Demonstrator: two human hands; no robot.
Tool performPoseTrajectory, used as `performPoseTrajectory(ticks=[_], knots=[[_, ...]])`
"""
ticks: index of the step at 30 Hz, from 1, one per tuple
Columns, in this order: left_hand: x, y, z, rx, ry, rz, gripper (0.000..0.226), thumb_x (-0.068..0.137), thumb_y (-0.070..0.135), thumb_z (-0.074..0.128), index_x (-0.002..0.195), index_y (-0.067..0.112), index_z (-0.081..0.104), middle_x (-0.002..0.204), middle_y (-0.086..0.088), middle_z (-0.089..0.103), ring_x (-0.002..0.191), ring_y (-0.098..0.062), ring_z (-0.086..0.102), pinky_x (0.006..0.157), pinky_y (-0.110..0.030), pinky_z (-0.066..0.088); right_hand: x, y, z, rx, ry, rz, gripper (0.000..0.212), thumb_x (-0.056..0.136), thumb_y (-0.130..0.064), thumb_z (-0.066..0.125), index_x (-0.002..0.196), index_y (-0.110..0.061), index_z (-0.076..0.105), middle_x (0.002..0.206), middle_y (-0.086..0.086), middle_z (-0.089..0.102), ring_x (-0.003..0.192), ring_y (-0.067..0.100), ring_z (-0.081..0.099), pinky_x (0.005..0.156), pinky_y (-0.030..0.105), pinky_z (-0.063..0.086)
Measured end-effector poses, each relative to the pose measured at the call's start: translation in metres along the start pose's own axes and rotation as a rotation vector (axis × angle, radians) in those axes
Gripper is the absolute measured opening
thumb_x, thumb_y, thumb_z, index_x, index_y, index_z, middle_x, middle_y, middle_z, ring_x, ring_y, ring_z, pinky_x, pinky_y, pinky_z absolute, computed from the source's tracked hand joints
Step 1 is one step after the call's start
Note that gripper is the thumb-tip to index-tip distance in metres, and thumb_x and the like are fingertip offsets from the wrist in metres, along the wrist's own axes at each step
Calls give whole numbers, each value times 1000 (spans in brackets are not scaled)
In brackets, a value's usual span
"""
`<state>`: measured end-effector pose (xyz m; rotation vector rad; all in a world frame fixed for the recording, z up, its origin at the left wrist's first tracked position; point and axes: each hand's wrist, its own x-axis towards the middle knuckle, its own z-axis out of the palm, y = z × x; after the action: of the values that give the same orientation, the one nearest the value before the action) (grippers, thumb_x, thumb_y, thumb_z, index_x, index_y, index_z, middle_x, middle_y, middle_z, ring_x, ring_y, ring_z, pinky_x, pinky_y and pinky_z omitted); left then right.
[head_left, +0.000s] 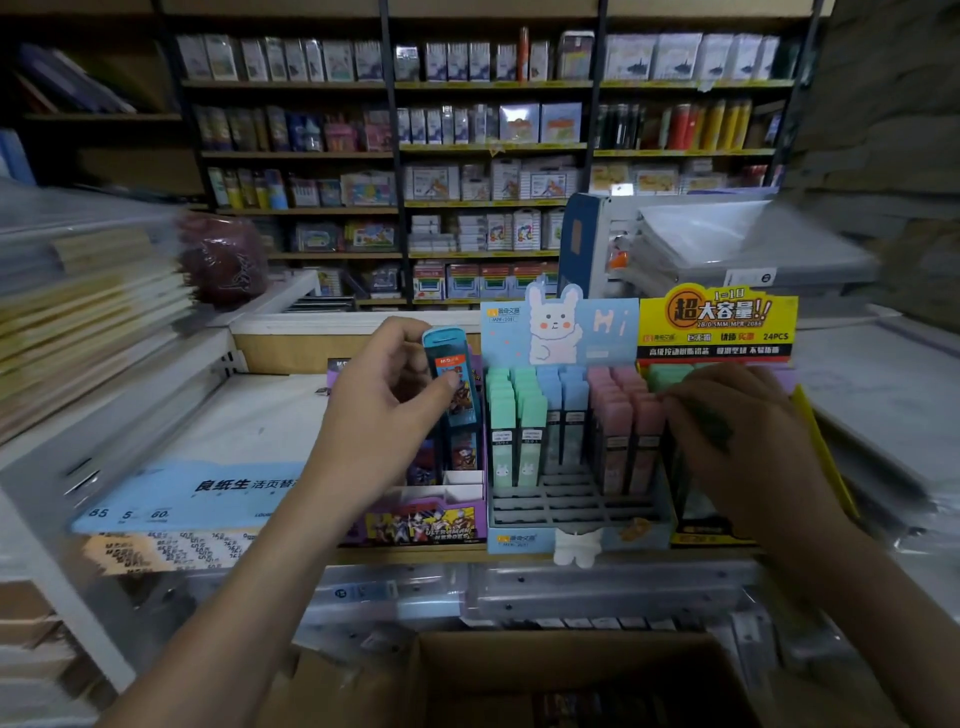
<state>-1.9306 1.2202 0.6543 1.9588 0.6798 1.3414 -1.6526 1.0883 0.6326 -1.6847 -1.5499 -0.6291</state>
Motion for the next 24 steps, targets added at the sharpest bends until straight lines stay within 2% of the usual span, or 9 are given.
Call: performPoseTrajectory(ticks=[3, 6, 8, 12, 14, 17, 20, 24], knots=[[7, -5, 3, 58, -6, 2, 20, 94, 14, 71, 107, 25, 60, 83, -4, 57, 85, -25, 64, 81, -51, 57, -1, 1, 1, -8, -1, -6, 14, 89, -10, 69, 100, -5, 75, 99, 9, 68, 92, 28, 54, 77, 46, 48], [7, -9, 6, 90, 8, -24, 26, 93, 13, 72, 112, 27, 61, 85, 2, 61, 88, -24, 65, 81, -50, 57, -1, 2, 3, -10, 6, -16, 14, 89, -10, 69, 100, -5, 74, 99, 9, 68, 92, 28, 53, 79, 46, 46], [6, -11, 7, 143, 13, -20, 33, 92, 12, 73, 115, 31, 60, 94, 5, 67, 90, -17, 65, 81, -42, 57, -1, 3, 3, -11, 10, -17, 13, 89, -10, 69, 100, -5, 74, 99, 8, 68, 93, 27, 53, 79, 45, 46], [2, -13, 9, 245, -12, 27, 50, 91, 7, 73, 124, 42, 59, 95, 13, 67, 89, -2, 63, 71, -10, 49, -1, 5, 5, -7, 14, -24, 13, 89, -12, 68, 100, -7, 73, 99, 7, 67, 93, 24, 50, 78, 43, 45], [0, -13, 11, 291, -10, 52, 49, 90, 8, 74, 124, 41, 60, 96, 17, 66, 91, 2, 62, 71, -5, 46, -2, 6, 6, -4, 15, -27, 13, 89, -12, 68, 100, -7, 73, 99, 7, 67, 93, 21, 48, 77, 41, 44], [-1, -16, 13, 410, -8, 120, 49, 85, 9, 78, 121, 37, 60, 109, 17, 61, 99, 5, 56, 80, -7, 44, -2, 7, 6, -2, 14, -25, 14, 89, -14, 67, 100, -8, 73, 99, 6, 66, 94, 18, 46, 77, 40, 44], [-4, -19, 13, 540, -5, 158, 56, 79, 11, 84, 121, 35, 56, 107, 17, 48, 96, 2, 45, 84, -12, 40, -2, 6, 5, 0, 9, -32, 13, 89, -13, 67, 100, -8, 73, 99, 6, 67, 94, 21, 48, 77, 42, 44], [-10, -21, 15, 653, -29, 159, 55, 76, 18, 87, 117, 31, 53, 110, 13, 47, 106, -10, 45, 91, -34, 47, -2, 5, 3, -1, -12, -24, 14, 89, -14, 67, 101, -9, 72, 100, 6, 67, 94, 20, 49, 78, 40, 43]])
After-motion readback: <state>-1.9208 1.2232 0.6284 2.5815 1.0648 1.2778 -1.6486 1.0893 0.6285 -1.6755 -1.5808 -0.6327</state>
